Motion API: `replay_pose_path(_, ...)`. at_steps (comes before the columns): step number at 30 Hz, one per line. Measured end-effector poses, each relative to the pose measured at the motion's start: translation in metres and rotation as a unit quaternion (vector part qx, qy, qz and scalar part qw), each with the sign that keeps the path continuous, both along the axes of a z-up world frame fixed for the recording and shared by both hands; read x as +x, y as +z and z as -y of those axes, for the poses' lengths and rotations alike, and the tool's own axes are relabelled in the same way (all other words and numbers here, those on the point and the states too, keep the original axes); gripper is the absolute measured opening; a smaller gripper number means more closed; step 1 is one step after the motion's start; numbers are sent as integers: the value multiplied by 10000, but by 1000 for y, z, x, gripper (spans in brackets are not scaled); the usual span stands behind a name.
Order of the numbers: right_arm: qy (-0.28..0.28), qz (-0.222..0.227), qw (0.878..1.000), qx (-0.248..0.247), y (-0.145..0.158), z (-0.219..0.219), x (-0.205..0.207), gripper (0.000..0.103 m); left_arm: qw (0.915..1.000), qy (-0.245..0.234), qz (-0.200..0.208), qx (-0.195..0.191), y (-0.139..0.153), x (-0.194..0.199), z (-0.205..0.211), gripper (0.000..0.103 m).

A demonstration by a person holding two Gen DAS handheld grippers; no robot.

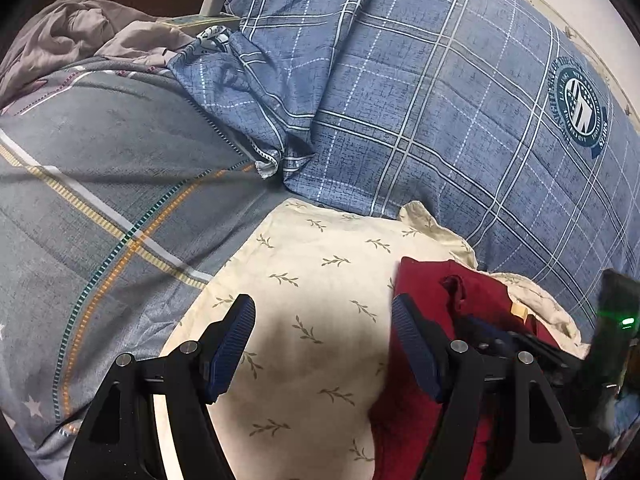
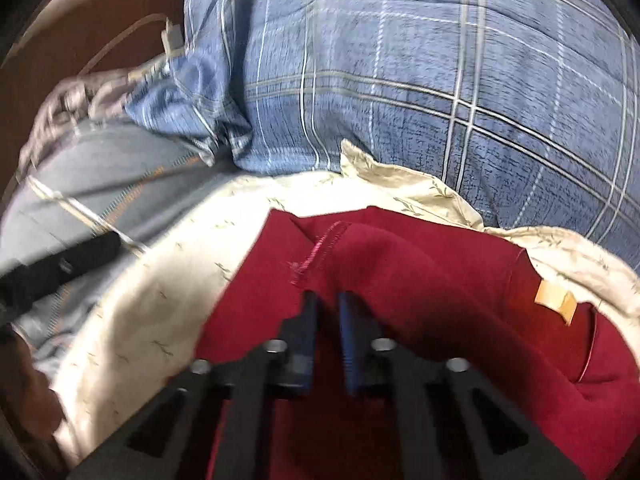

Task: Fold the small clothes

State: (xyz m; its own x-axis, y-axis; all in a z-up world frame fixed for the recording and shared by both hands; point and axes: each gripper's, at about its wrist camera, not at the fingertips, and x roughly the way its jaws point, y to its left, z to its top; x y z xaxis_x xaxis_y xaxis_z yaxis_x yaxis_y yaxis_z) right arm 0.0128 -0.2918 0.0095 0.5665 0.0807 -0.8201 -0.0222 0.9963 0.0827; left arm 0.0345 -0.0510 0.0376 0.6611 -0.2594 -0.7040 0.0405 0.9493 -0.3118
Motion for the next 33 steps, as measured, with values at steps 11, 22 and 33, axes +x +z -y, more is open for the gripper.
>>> replay_pose_path(11,565,-427,9946,762,-3,-38,-53,7,9999,-87,55,-39,3,-6,4,71)
replay_pose_path(22,-974,-92,9944,-391,60,84,-156,59,9964,-737,2,-428,-1,-4,29,70)
replay_pose_path(33,-1419,-46,9755,-1680,57,133,-213,66,9894,-1437,-180,-30,-19,20,92,47)
